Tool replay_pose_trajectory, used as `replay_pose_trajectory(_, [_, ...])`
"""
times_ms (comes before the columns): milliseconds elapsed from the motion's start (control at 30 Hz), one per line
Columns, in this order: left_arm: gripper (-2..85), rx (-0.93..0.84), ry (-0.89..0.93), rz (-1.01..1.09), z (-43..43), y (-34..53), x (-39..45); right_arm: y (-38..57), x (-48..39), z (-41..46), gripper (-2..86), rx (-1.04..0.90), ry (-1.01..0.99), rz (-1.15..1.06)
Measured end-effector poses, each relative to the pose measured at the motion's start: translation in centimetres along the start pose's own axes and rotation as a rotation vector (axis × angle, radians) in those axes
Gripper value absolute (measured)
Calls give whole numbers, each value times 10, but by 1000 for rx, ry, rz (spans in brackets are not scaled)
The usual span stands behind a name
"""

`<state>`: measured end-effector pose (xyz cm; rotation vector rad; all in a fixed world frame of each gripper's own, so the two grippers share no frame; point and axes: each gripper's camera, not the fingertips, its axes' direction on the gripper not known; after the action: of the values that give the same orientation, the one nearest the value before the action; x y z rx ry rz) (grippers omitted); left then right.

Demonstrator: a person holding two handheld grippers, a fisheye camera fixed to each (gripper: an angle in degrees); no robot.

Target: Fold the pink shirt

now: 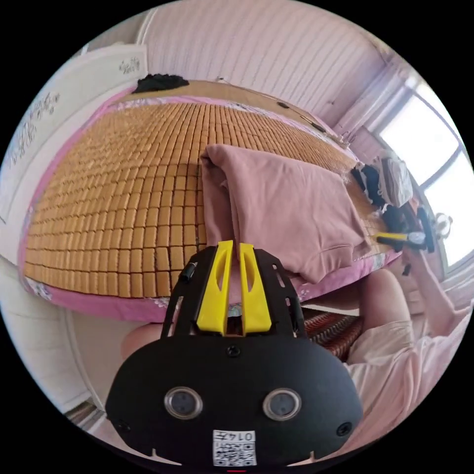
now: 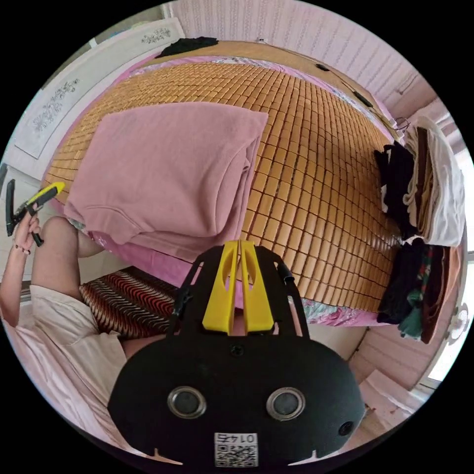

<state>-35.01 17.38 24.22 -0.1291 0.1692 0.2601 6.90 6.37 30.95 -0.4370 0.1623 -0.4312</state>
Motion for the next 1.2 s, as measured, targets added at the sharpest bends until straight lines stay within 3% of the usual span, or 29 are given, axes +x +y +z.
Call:
replay_pose_trajectory(67, [-7, 23, 19, 107, -8, -8, 35, -27, -31, -19, 1, 47, -38, -107])
replay_pose_trajectory(133, [-9, 11, 150, 203, 1, -22, 87, -78, -74, -38, -6, 111, -149, -221])
replay_pose_trajectory(233, [-10, -27, 214, 324, 21, -37, 155, -148, -131, -48, -8, 134, -153, -349])
replay_pose_trajectory(367, [-10, -63, 155, 438, 42, -40, 205, -215, -183, -43, -6, 134, -94, -437])
replay_pose_trajectory(433, [-10, -185, 102, 575, 67, -31, 231, -242, -209, 0, -4, 6, -33, -486])
replay_pose_trajectory(500, [-10, -112, 59, 638, 64, -24, 243, -241, -214, -3, -4, 95, -33, -491])
replay_pose_trajectory(833, [-10, -112, 191, 508, 61, -25, 248, -289, -225, -52, -5, 86, -145, -491])
replay_pose_trajectory(1100, [-10, -99, 235, 472, 57, -20, 251, -312, -258, -16, -5, -60, -64, -596])
replay_pose_trajectory(1200, [-10, -81, 207, 492, 53, -16, 258, -312, -247, -18, -5, -75, -126, -548])
